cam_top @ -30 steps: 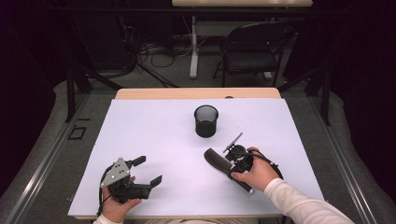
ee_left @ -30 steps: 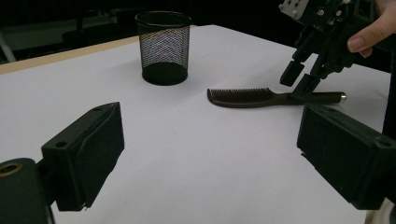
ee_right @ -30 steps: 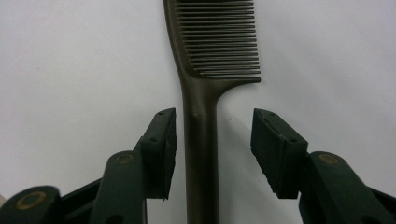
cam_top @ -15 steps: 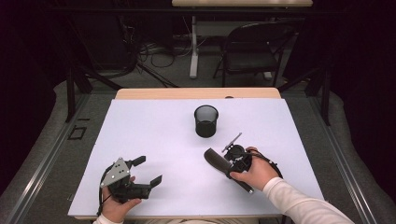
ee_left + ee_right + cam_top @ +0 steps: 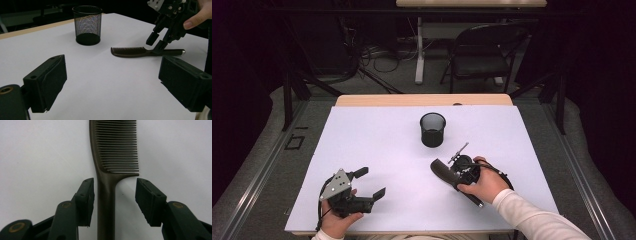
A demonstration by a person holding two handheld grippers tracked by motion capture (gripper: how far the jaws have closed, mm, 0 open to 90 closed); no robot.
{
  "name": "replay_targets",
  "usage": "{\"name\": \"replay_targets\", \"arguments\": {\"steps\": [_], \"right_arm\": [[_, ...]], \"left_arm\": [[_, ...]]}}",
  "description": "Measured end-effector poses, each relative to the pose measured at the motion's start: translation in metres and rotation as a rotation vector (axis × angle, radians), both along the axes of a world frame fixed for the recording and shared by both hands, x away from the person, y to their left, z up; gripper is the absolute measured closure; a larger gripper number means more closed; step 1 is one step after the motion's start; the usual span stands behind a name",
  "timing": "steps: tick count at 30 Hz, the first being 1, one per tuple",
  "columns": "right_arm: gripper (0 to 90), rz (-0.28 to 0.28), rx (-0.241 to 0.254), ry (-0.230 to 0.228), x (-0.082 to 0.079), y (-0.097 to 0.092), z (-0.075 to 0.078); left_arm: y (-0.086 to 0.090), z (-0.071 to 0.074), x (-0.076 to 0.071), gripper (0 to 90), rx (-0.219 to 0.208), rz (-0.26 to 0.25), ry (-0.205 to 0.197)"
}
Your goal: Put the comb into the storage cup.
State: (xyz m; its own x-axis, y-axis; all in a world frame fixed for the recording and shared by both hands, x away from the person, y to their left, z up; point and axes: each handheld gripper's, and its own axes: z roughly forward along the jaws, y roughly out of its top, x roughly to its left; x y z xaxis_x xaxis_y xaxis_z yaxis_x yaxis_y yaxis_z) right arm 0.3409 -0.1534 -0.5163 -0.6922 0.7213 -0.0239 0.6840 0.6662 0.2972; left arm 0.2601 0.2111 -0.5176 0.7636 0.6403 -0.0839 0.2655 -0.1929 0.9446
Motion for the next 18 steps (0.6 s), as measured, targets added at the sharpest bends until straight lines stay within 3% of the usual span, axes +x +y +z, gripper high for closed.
{"name": "replay_targets", "arguments": {"steps": [10,18], "right_arm": [[48.7,0.004,0.000,0.006,0.0005,0.0023,-0.0007],[56.5,0.008,-0.021,0.037,0.0018,0.0032,-0.0022]], "left_arm": [[0.0001,0.0000,0.0000,8.0,0.000,-0.001,0.001],[0.0001,-0.0001,0.0001,8.0,-0.001,-0.001,0.001]]}}
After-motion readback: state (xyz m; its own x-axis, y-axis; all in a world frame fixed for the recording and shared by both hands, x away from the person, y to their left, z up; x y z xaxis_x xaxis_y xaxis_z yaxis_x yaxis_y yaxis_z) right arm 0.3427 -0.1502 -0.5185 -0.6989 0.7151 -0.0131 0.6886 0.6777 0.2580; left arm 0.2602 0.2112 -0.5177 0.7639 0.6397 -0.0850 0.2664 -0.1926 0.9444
